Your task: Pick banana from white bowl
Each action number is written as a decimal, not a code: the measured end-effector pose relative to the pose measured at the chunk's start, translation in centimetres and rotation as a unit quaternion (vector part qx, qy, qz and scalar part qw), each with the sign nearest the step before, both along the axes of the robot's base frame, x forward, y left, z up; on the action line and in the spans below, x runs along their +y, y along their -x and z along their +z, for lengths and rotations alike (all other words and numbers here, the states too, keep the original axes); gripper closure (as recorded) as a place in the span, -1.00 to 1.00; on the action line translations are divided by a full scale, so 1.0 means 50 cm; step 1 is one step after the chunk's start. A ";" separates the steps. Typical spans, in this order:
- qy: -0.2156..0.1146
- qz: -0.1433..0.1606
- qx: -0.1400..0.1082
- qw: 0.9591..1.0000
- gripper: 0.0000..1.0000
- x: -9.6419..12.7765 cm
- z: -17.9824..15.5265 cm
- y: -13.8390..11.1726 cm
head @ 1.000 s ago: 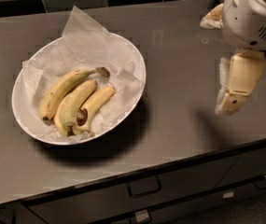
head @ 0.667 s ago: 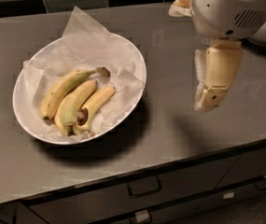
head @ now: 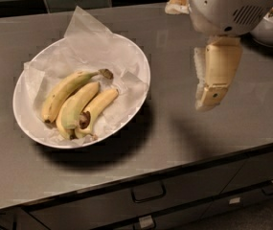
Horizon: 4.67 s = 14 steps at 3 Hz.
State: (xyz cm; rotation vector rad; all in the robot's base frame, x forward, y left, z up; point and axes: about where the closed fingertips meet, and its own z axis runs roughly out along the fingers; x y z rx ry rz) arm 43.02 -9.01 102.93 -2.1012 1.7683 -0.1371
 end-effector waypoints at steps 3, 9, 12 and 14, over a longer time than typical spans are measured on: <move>0.018 0.107 -0.009 0.994 -1.00 0.079 0.000 -0.032; 0.060 0.398 -0.003 0.915 -1.00 0.284 -0.062 -0.080; 0.050 0.498 0.035 0.865 -1.00 0.389 -0.182 -0.096; 0.042 0.496 0.025 0.867 -0.65 0.400 -0.185 -0.103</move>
Offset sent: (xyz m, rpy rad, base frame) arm 0.0226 0.0497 -0.0301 -0.0824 0.0701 0.3648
